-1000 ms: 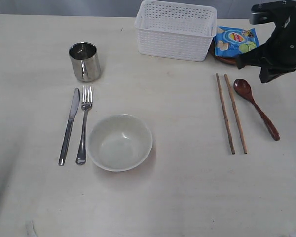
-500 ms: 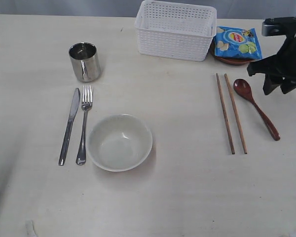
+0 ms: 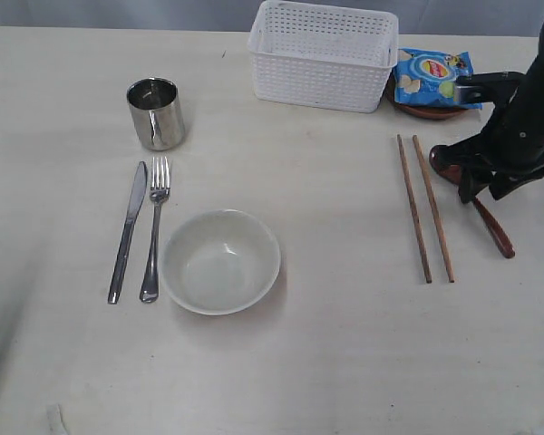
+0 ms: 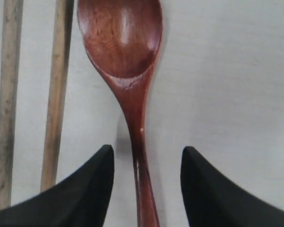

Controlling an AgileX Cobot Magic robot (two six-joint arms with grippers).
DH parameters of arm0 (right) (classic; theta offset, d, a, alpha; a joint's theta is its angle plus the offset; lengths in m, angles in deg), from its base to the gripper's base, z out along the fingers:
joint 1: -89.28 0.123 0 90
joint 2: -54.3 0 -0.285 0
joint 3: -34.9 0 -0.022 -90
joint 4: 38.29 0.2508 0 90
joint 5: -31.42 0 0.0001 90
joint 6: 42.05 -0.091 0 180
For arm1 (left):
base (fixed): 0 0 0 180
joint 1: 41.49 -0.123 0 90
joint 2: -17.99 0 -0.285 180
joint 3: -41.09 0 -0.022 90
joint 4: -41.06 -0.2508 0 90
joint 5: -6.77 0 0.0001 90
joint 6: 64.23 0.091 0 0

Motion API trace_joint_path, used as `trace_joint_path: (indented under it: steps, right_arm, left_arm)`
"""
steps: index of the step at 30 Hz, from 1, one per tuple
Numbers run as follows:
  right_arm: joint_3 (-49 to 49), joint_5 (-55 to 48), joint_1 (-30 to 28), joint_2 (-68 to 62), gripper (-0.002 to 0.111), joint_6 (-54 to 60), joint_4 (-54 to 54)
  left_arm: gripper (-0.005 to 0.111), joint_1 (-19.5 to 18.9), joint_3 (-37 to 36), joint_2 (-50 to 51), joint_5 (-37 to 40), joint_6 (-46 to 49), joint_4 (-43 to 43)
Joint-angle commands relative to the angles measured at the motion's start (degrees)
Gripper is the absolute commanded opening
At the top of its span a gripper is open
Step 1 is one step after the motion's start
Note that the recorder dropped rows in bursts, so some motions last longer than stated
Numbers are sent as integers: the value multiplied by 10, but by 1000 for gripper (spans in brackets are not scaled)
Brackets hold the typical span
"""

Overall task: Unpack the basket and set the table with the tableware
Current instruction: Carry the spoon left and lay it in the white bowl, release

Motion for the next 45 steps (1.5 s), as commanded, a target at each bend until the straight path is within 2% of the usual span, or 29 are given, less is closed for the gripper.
trace_joint_path:
  steps: [1, 4, 8, 15, 19, 22, 26, 30, 31, 33, 42, 45]
  right_arm:
    - [0, 8, -3, -21, 43, 7, 1]
    - [0, 13, -3, -31, 32, 8, 1]
    - [0, 13, -3, -32, 0, 8, 1]
    - [0, 3, 4, 36, -1, 8, 12]
    - [0, -8, 33, 111, -1, 33, 57]
    - [1, -22, 91, 160, -1, 72, 94]
    - [9, -67, 194, 197, -1, 74, 92]
    - [43, -139, 293, 190, -1, 61, 88]
    - [59, -161, 336, 181, -1, 44, 71]
    - [72, -194, 388, 161, -1, -11, 23]
    - [78, -217, 488, 63, -1, -25, 27]
    - [108, -215, 505, 49, -1, -25, 27]
  left_arm:
    - [0, 4, -2, -2, -1, 0, 0]
    - [0, 4, -2, -2, -1, 0, 0]
    - [0, 4, -2, -2, -1, 0, 0]
    - [0, 4, -2, -2, -1, 0, 0]
    - [0, 4, -2, -2, -1, 0, 0]
    - [0, 4, -2, -2, -1, 0, 0]
    - [0, 4, -2, -2, -1, 0, 0]
    - [0, 4, -2, -2, -1, 0, 0]
    - [0, 4, -2, -2, -1, 0, 0]
    - [0, 4, -2, -2, -1, 0, 0]
    - [0, 4, -2, -2, -1, 0, 0]
    - [0, 4, -2, -2, -1, 0, 0]
